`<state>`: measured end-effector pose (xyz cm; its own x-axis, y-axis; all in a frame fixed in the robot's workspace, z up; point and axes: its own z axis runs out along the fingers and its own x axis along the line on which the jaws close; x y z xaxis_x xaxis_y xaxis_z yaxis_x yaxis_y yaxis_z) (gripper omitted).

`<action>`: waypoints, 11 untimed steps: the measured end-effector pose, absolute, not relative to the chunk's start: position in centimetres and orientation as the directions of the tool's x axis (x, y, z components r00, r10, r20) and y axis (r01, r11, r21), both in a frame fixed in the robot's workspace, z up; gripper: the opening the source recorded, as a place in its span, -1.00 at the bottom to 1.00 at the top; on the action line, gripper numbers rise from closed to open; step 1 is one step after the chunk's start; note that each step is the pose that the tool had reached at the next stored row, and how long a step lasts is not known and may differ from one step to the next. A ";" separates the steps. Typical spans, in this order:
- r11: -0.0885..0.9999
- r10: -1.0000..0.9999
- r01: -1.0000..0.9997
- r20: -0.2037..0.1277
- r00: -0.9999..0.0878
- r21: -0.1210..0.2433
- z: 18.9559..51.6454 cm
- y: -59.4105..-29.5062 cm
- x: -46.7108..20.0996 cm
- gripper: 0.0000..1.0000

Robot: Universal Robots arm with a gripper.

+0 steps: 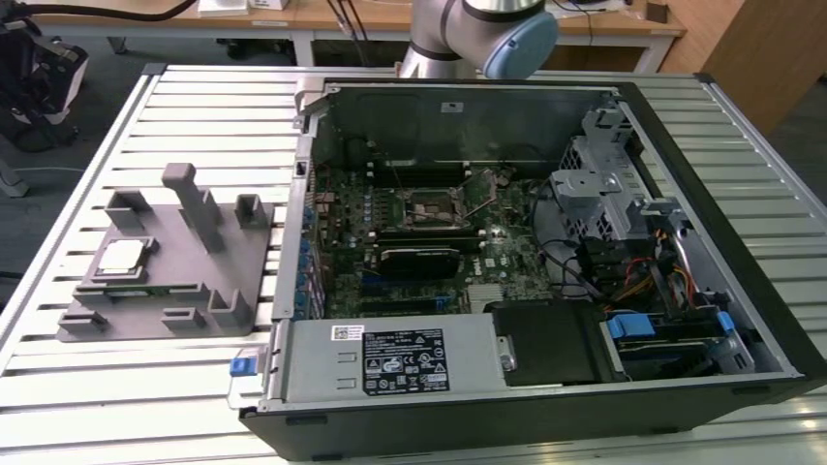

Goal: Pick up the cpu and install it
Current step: 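Pick up the cpu and move it towards the insertion slot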

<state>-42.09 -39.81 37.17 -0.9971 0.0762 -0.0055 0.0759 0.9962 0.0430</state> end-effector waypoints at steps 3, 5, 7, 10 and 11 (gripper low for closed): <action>0.996 0.076 0.076 -0.004 -0.997 0.043 37.0 -39.8 -42.1 -0.79; 0.996 0.076 0.076 -0.001 -0.997 0.042 36.9 -39.8 -42.1 -0.79; 0.996 0.076 0.076 0.001 -0.997 0.041 36.7 -39.8 -42.1 -0.79; 0.996 0.076 0.076 0.001 -0.997 0.039 36.6 -39.8 -42.1 -0.79; 0.996 0.076 0.076 0.001 -0.997 0.039 36.6 -39.8 -42.1 -0.79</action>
<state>-42.13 -39.79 36.60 -0.9971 0.0761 0.0012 0.0761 0.9963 0.0388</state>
